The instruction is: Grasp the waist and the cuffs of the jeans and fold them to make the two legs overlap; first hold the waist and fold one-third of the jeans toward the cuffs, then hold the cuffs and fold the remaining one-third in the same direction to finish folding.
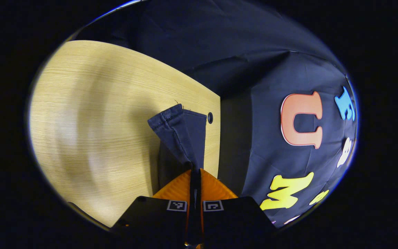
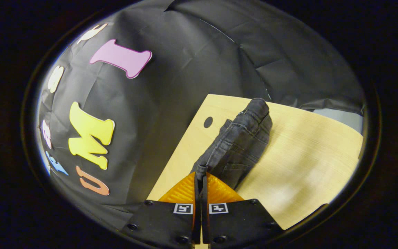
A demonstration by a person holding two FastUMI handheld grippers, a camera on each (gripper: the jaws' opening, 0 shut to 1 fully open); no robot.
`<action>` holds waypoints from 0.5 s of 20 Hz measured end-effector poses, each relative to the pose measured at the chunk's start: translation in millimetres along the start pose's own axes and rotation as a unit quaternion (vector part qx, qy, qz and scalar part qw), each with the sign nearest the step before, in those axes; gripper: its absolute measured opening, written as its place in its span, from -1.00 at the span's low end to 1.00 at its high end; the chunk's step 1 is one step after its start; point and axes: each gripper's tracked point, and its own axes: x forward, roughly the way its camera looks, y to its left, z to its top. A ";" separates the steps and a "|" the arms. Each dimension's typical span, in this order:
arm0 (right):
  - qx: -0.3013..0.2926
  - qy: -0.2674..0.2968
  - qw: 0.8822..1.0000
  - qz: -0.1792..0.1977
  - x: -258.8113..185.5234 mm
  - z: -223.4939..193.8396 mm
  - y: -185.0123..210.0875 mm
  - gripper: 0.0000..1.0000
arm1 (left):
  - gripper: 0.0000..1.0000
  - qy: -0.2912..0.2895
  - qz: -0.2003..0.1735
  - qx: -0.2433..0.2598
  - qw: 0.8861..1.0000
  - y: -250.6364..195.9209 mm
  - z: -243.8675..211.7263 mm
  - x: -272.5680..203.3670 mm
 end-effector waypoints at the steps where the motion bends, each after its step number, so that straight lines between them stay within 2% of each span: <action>1: -0.002 0.000 1.000 0.002 8.1 2.6 2.8 -0.96 | -0.94 -0.001 -0.002 0.008 1.000 -6.0 1.2 8.0; 5: -0.009 -0.002 1.000 0.010 43.3 14.6 18.6 -1.00 | -0.94 -0.007 -0.004 0.019 1.000 -28.5 4.8 47.9; 10: -0.005 -0.018 1.000 0.007 97.2 22.9 32.6 -0.96 | -0.94 -0.014 0.014 0.043 0.999 -43.9 7.4 103.3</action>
